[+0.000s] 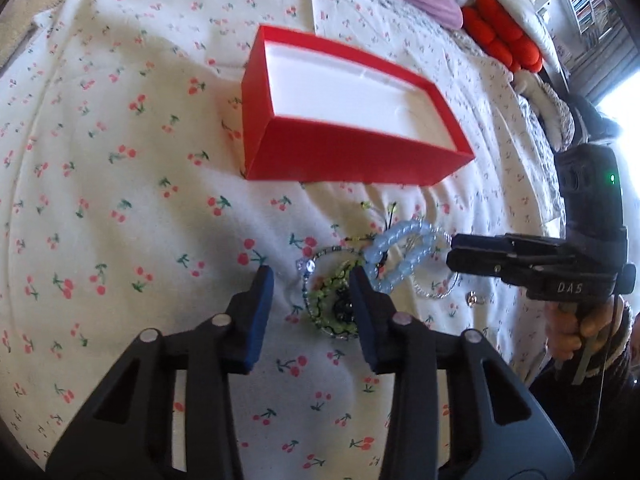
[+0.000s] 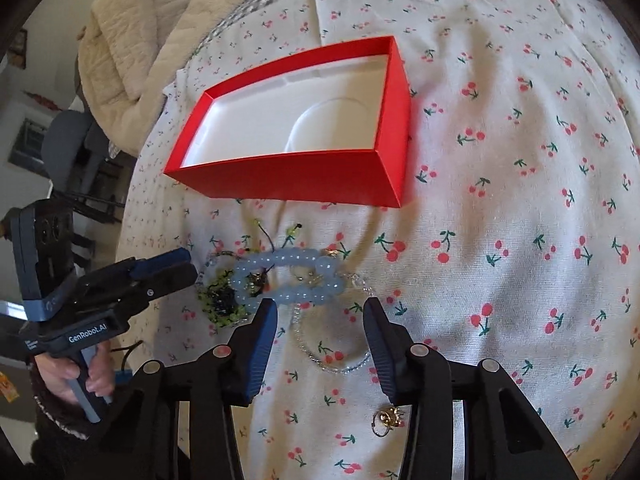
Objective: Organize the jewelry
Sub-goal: 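Grasp the thin dark beaded bracelet with the left tool while the right tool grasps the light-blue bead bracelet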
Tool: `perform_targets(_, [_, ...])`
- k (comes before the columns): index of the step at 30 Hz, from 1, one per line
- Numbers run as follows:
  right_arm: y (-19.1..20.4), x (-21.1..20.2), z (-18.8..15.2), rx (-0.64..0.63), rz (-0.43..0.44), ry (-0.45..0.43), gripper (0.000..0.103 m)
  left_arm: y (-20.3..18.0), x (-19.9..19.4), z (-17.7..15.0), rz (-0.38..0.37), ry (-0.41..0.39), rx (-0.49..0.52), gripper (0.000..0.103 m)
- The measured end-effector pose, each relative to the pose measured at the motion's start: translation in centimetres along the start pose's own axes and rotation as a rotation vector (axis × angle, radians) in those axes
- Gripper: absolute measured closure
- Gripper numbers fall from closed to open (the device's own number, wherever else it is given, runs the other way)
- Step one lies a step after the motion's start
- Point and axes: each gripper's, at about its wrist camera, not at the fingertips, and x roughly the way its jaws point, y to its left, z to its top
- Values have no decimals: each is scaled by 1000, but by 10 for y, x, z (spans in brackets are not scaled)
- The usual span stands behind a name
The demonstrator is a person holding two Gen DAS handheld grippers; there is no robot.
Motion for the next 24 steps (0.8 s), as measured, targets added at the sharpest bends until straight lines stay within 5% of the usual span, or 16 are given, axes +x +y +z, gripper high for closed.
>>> perform_targets(4, [-7,6,3,46,15,3,58,-4,12,0,12,27,13,65])
perform_targets(14, [6,22,6,34,-81,-53,59,-2,22,3,48,30,-13,91])
perform_targets(18, [14,26,6,-10,-118,-51,91,-5,19,3,51,11,-23,92])
perform_targets(24, [26,16,8,-25,-113,-53,91,-16,3,0,42,-39,-1,92])
